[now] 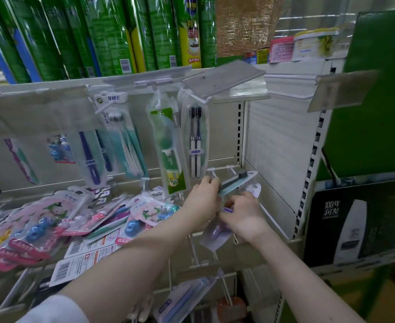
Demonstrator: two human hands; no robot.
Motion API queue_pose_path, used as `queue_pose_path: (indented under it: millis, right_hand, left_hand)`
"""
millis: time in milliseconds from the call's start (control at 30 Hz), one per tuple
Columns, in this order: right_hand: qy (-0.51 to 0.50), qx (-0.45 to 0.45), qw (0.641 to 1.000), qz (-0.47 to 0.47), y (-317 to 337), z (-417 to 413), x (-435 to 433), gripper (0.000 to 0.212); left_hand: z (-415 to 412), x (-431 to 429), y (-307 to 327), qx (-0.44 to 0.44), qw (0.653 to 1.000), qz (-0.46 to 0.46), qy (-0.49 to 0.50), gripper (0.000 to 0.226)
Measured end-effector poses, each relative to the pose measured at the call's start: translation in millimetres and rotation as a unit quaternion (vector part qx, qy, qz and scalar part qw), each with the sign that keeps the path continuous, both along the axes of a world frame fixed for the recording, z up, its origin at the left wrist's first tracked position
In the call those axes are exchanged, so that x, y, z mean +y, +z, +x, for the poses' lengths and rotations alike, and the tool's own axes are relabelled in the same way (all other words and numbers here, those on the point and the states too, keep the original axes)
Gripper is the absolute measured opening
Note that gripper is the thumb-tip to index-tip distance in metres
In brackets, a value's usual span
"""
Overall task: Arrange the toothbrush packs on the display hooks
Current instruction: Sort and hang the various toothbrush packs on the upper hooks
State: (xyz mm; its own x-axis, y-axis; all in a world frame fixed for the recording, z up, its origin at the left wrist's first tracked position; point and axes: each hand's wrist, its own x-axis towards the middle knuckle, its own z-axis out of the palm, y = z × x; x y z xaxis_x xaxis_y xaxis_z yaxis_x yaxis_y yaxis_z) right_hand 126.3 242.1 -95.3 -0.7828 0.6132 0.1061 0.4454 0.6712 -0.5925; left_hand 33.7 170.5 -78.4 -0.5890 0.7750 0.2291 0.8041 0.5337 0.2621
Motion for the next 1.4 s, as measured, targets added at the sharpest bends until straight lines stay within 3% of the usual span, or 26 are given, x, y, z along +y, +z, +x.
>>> queue_pose_path:
  millis: [367,533,633,833,933,1033,1167,1300,1400]
  right_hand:
    - [-0.016,0.128,0.991,-0.026,8.9,9.7,4.8,0.035]
    - [-0.020,0.215,0.973,-0.084,17.8,16.7,0.5,0.055]
    - [-0.027,0.260,0.960,-0.101,18.8,17.0,-1.8,0.069]
    - [0.003,0.343,0.925,-0.165,9.8,16.4,-10.7,0.087]
    - [0.018,0.376,0.906,-0.194,10.9,20.5,-22.7,0.090]
    - [0.029,0.406,0.890,-0.206,15.6,25.7,-36.4,0.089]
    - [0.039,0.424,0.879,-0.214,22.7,30.8,-53.4,0.082]
    - [0.033,0.432,0.882,-0.185,26.8,29.0,-86.9,0.082]
    - [0.037,0.433,0.879,-0.195,30.3,19.8,-127.4,0.082]
  left_hand:
    - [12.5,4.3,12.7,-0.063,0.984,0.165,0.001,0.028]
    - [22.0,5.8,19.6,-0.145,0.966,0.211,0.023,0.039]
    - [26.1,4.6,19.2,-0.242,0.936,0.249,0.053,0.051]
    - [37.7,-12.5,19.0,-0.434,0.829,0.347,0.061,0.057]
    - [42.5,-22.9,18.6,-0.491,0.781,0.383,0.042,0.054]
    - [46.2,-34.6,20.7,-0.493,0.769,0.407,0.026,0.050]
    - [49.7,-54.5,25.3,-0.501,0.757,0.418,0.011,0.070]
    - [46.8,-85.2,31.2,-0.532,0.736,0.418,0.016,0.048]
    - [36.0,-124.8,34.4,-0.535,0.732,0.422,0.009,0.049]
